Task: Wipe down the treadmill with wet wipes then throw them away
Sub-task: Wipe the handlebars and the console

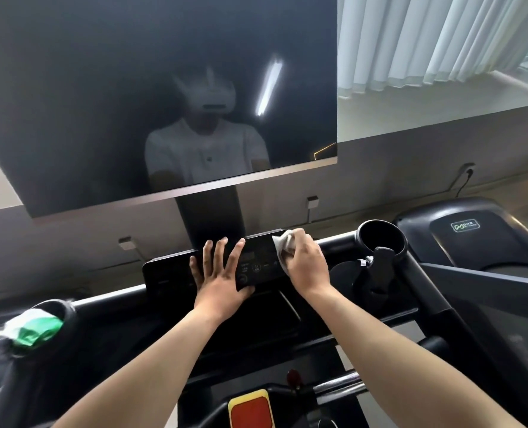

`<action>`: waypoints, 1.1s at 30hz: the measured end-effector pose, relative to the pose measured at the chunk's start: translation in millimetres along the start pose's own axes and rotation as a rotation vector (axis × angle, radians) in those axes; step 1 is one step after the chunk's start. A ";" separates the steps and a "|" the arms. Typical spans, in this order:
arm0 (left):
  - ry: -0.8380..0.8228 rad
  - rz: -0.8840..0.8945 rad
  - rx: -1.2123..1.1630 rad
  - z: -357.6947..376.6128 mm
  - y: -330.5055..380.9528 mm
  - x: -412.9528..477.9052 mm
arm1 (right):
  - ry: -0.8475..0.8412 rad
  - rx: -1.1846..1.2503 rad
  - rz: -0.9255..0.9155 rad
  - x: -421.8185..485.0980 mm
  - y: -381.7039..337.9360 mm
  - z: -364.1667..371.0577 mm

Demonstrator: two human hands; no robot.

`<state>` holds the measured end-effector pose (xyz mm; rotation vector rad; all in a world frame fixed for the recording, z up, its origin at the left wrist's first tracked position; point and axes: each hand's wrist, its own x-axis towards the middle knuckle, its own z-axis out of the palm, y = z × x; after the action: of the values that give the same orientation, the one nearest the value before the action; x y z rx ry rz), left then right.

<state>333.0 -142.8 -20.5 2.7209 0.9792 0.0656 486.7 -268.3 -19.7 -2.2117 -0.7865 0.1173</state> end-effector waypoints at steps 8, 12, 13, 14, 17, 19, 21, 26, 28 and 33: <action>-0.012 -0.006 -0.009 0.6 -1.5 0.5 | 0.006 -0.111 -0.190 -39.0 0.8 31.9; -0.028 0.005 -0.020 -1.1 -2.3 -0.3 | -0.093 -0.156 -0.316 -58.0 -0.3 40.3; -0.030 0.005 -0.021 -1.4 -2.6 -0.7 | -0.087 -0.167 -0.335 -55.1 -1.4 37.8; -0.031 0.005 -0.022 -1.6 -2.8 -0.7 | -0.058 -0.181 -0.345 -49.5 -2.5 34.8; -0.028 0.006 -0.026 -1.9 -2.8 -0.7 | 0.094 -0.138 -0.244 -21.6 -6.1 22.7; -0.023 0.012 -0.029 -2.3 -2.6 -0.6 | 0.124 -0.130 -0.151 -5.4 -8.8 18.2; -0.016 0.014 -0.033 -2.8 -2.7 -0.2 | 0.113 -0.171 -0.125 -3.8 -14.6 21.8; -0.025 0.021 -0.043 -2.4 -6.3 -0.1 | -0.057 -0.220 -0.365 -44.4 -19.2 47.7; -0.022 0.027 -0.039 -2.5 -7.5 -0.5 | -0.048 -0.211 -0.363 -48.8 -10.4 49.6; 0.000 0.038 -0.029 -2.2 -7.4 -1.3 | 0.069 0.135 0.105 -41.2 5.2 26.9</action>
<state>327.0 -137.7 -20.1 2.7134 0.9201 0.0864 447.6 -277.3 -48.6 -2.1173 -0.6073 0.1412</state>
